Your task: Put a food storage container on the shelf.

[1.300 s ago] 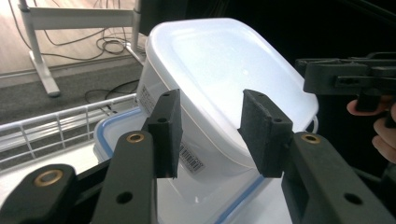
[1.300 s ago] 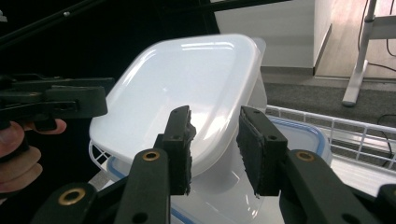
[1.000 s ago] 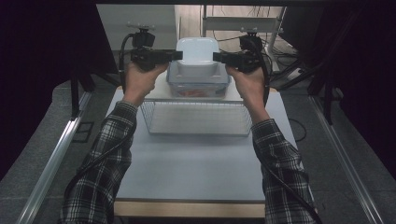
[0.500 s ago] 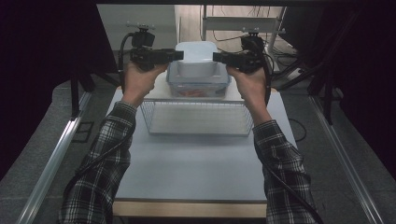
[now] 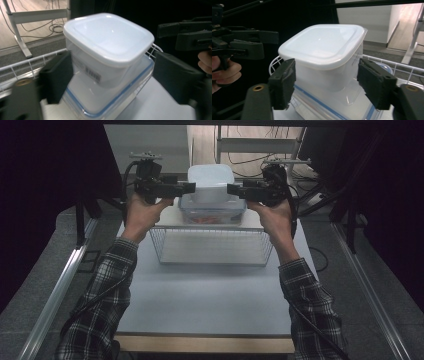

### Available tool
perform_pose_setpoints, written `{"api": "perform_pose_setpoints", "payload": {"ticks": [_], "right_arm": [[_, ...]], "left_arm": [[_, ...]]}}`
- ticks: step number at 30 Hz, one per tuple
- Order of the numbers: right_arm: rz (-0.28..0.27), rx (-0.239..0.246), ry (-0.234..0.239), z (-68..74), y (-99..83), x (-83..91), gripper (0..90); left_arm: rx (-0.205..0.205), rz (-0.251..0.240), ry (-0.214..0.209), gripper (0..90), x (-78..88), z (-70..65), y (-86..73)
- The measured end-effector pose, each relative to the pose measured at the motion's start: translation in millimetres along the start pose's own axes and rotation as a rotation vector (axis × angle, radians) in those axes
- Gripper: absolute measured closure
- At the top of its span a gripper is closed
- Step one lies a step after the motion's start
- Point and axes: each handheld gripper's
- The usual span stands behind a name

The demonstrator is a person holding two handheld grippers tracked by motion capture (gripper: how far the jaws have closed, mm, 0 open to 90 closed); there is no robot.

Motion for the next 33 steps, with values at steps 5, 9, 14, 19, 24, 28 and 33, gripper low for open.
{"api": "perform_pose_setpoints", "payload": {"ticks": [5, 9, 14, 19, 24, 28, 33], "right_arm": [[0.006, 0.033, 0.003, -0.3, -10.1, 0.5, 22.5], [0.013, 0.057, -0.006, 0.4, -18.4, 0.0, 18.3], [0.018, 0.074, 0.005, 1.0, -29.8, 0.2, 14.1], [0.03, 0.097, 0.006, 1.5, -41.4, -0.8, 10.2], [0.031, 0.11, 0.013, 3.4, -51.2, -0.7, 7.7], [0.026, 0.121, 0.02, 5.1, -59.1, -0.5, 6.1], [0.036, 0.139, 0.025, 9.2, -69.1, -2.5, 4.7]], "left_arm": [[-0.031, 0.013, -0.003, 10.0, -0.1, -3.3, -12.0], [-0.068, 0.019, -0.003, 6.7, -2.1, -6.3, -21.4], [-0.086, 0.014, -0.011, 4.4, -2.7, -9.8, -32.8], [-0.115, 0.021, 0.005, 3.3, -5.7, -14.9, -45.1], [-0.126, 0.025, 0.011, 2.6, -8.0, -18.0, -56.9], [-0.137, 0.029, 0.009, 2.5, -9.2, -20.0, -67.5], [-0.146, 0.036, 0.01, 2.3, -11.5, -21.8, -80.4]]}}
Point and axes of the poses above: each handheld gripper's, and its own axes: x roughly backward along the jaws, y roughly out of its top, z roughly to its left, and after that the axes turned 13 degrees about z, right-handed
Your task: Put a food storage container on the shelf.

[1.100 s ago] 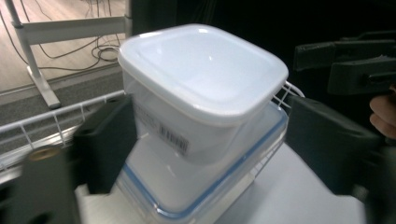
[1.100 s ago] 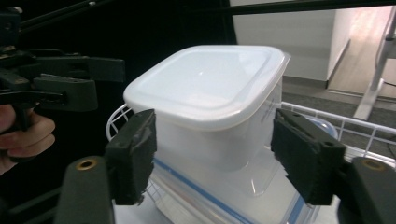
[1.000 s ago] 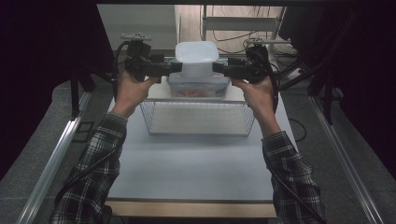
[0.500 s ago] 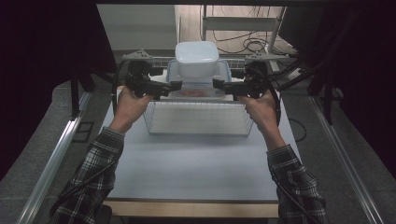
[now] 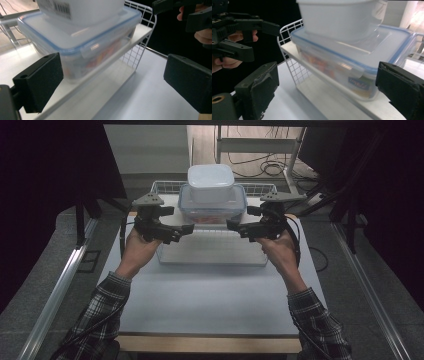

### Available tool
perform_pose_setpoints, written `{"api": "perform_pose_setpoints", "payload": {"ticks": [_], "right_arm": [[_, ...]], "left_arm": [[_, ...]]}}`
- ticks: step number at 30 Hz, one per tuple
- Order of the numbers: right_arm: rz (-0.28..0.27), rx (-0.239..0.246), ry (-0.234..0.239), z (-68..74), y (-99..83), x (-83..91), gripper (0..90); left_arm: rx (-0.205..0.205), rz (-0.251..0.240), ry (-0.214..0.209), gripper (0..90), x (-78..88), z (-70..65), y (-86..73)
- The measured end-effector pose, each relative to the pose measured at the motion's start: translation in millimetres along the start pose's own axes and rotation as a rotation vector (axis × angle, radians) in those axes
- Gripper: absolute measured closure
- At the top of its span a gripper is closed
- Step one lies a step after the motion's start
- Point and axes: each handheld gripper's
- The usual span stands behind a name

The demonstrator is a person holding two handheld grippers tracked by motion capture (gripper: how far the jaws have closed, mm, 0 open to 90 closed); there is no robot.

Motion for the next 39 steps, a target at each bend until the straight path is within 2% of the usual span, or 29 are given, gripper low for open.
{"api": "perform_pose_setpoints", "payload": {"ticks": [12, 20, 34, 39], "right_arm": [[0.032, 0.021, 0.002, 7.9, -23.3, -5.1, 3.6], [0.053, 0.022, 0.004, 9.9, -37.8, -6.5, 3.5], [0.074, 0.025, -0.001, 15.1, -60.1, -9.2, 3.5], [0.082, 0.031, -0.007, 18.0, -67.7, -8.6, 3.5]], "left_arm": [[-0.016, 0.032, -0.008, 1.5, -7.9, -11.3, -27.4], [-0.013, 0.04, -0.017, 1.2, -13.6, -16.5, -41.2], [-0.03, 0.045, 0.017, 0.6, -16.8, -26.3, -63.7], [-0.032, 0.053, 0.012, 0.3, -18.3, -30.2, -70.6]]}}
Point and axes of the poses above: each handheld gripper's, and its own axes: x roughly backward along the jaws, y roughly out of its top, z roughly to its left, and after that the axes turned 13 degrees about z, right-handed
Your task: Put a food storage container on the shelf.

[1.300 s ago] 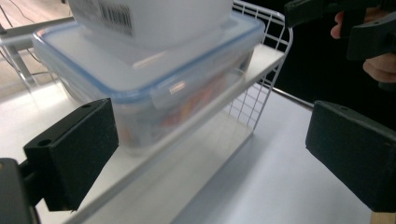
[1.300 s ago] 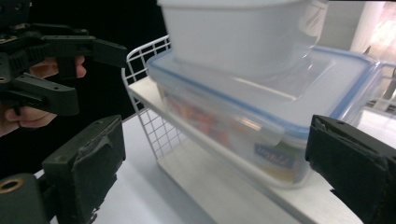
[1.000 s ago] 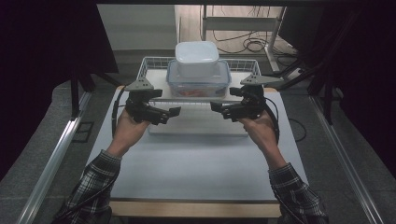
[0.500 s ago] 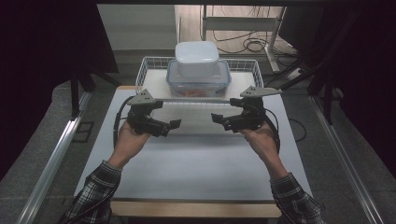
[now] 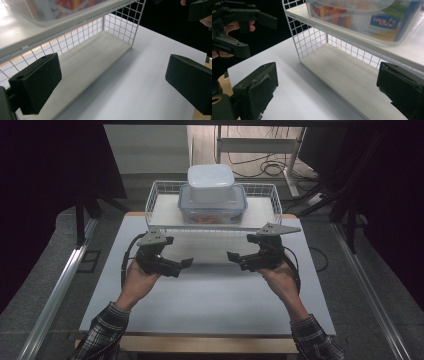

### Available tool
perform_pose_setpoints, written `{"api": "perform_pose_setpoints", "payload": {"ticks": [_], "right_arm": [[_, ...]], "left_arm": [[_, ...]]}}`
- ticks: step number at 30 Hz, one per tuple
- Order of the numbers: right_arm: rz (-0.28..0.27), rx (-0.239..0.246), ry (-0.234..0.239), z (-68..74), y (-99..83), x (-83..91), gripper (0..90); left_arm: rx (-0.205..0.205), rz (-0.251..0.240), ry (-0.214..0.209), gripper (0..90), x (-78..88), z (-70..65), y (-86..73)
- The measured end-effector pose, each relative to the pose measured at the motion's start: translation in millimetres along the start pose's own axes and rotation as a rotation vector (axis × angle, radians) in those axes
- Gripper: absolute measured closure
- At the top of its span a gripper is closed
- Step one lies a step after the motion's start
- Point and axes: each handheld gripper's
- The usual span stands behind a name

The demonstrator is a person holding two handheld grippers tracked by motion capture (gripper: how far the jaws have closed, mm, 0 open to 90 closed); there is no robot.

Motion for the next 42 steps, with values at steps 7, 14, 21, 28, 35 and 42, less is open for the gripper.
{"api": "perform_pose_setpoints", "payload": {"ticks": [7, 14, 21, 28, 35, 42], "right_arm": [[0.013, 0.003, -0.008, 2.9, -13.6, -1.5, 2.9], [0.03, -0.004, -0.009, 3.7, -28.9, -5.7, 2.2], [0.032, -0.012, -0.013, 3.8, -40.6, -7.5, 2.1], [0.045, -0.016, -0.022, 3.4, -50.2, -8.7, 2.1], [0.068, -0.015, -0.032, 6.1, -60.4, -9.9, 0.5], [0.07, -0.031, -0.028, 6.9, -70.8, -7.2, 0.0]], "left_arm": [[0.0, 0.009, 0.007, 0.3, -3.2, -7.2, -13.2], [0.013, 0.009, 0.005, 0.3, -6.1, -11.1, -26.8], [0.029, 0.022, 0.007, 0.5, -11.9, -13.0, -41.3], [0.016, 0.054, 0.039, 0.5, -16.3, -15.8, -50.0], [0.01, 0.064, 0.059, 0.5, -14.4, -18.8, -58.8], [0.013, 0.073, 0.059, 0.5, -11.4, -22.4, -70.1]]}}
Point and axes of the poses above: each handheld gripper's, and its own axes: x roughly backward along the jaws, y roughly out of its top, z roughly to its left, and after that the axes turned 13 degrees about z, right-handed
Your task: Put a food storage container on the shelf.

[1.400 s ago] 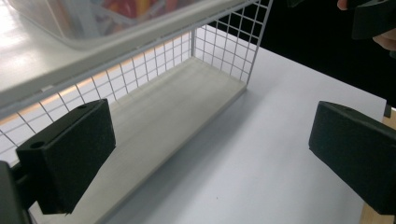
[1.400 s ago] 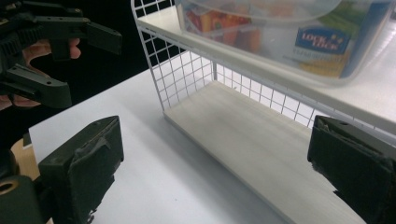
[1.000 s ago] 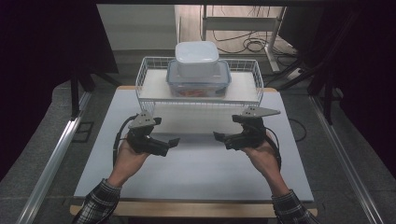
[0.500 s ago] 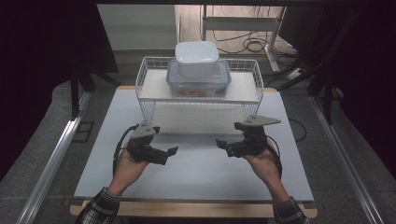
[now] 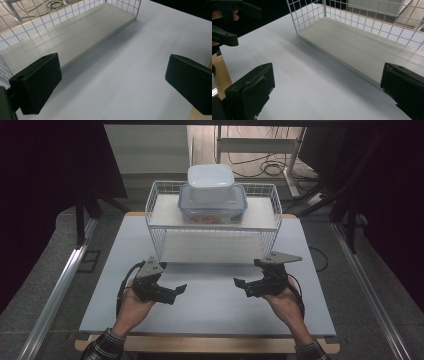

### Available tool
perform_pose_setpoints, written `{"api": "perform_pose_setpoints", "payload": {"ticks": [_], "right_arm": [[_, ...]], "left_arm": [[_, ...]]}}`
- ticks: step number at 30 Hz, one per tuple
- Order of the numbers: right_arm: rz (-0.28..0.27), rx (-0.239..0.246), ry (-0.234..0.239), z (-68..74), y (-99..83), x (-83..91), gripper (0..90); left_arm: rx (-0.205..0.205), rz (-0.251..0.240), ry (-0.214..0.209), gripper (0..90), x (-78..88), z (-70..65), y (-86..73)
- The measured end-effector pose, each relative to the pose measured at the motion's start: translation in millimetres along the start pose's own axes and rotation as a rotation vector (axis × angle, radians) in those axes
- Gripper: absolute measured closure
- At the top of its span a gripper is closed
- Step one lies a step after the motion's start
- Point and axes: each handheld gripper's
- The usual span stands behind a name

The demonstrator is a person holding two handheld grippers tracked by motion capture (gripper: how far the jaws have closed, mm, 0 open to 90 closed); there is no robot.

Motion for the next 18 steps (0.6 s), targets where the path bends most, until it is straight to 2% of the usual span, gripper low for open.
{"api": "perform_pose_setpoints", "payload": {"ticks": [8, 18], "right_arm": [[0.011, -0.031, -0.003, -3.2, -13.8, 5.0, 0.0], [0.009, -0.039, -0.026, -4.6, -29.9, 11.5, 0.0]], "left_arm": [[0.003, 0.013, 0.001, 0.5, 0.7, -3.1, -12.3], [0.024, 0.031, 0.005, 0.3, 0.3, -1.1, -31.3]]}}
Point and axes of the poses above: each handheld gripper's, and its own axes: x roughly backward along the jaws, y roughly out of its top, z roughly to its left, and after that the axes turned 13 degrees about z, right-handed
